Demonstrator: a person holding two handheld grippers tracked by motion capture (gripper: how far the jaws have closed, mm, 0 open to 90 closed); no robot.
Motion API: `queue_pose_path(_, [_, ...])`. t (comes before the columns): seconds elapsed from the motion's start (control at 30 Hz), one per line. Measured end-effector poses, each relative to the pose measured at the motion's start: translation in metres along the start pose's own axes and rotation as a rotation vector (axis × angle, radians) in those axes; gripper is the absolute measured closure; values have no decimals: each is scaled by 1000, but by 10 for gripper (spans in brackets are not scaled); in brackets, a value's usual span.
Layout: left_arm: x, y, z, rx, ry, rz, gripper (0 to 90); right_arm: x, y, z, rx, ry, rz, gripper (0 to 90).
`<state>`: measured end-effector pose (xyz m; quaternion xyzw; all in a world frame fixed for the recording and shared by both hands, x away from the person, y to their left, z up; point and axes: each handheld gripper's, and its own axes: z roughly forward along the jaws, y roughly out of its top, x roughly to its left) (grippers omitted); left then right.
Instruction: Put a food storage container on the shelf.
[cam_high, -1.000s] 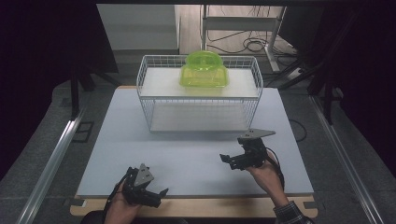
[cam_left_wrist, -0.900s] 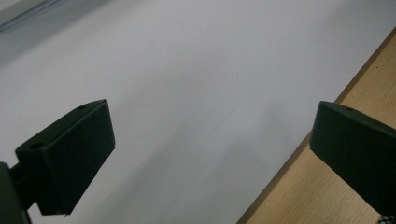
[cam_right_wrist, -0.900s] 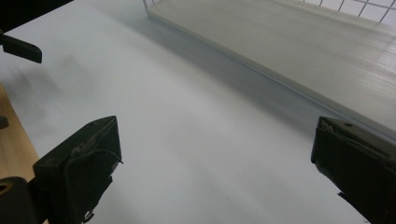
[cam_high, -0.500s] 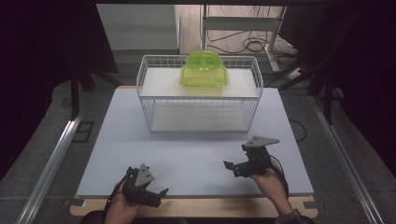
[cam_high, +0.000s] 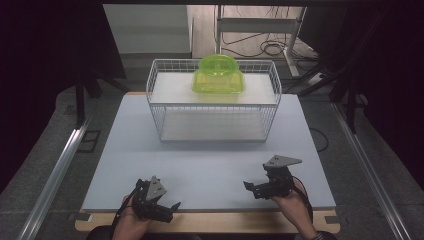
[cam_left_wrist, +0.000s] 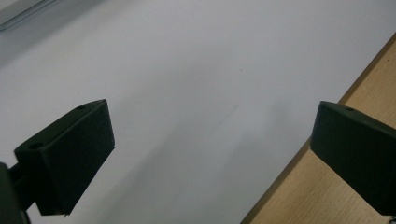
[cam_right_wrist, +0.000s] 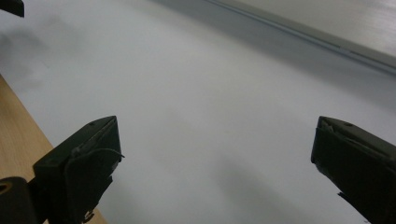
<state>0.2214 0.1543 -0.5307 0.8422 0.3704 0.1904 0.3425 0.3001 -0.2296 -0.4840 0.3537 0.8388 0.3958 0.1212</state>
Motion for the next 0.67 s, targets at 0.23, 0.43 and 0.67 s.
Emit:
queue_pose_path(0.23, [0, 0, 1, 2, -4, 0, 0, 3, -12, 3, 34, 3, 0, 19])
queue_pose_path(0.43, [0, -1, 1, 4, -6, 2, 0, 3, -24, 9, 77, 4, 15, 20])
queue_pose_path(0.67, [0, 0, 2, 4, -6, 4, 0, 3, -27, 13, 100, -12, 10, 19])
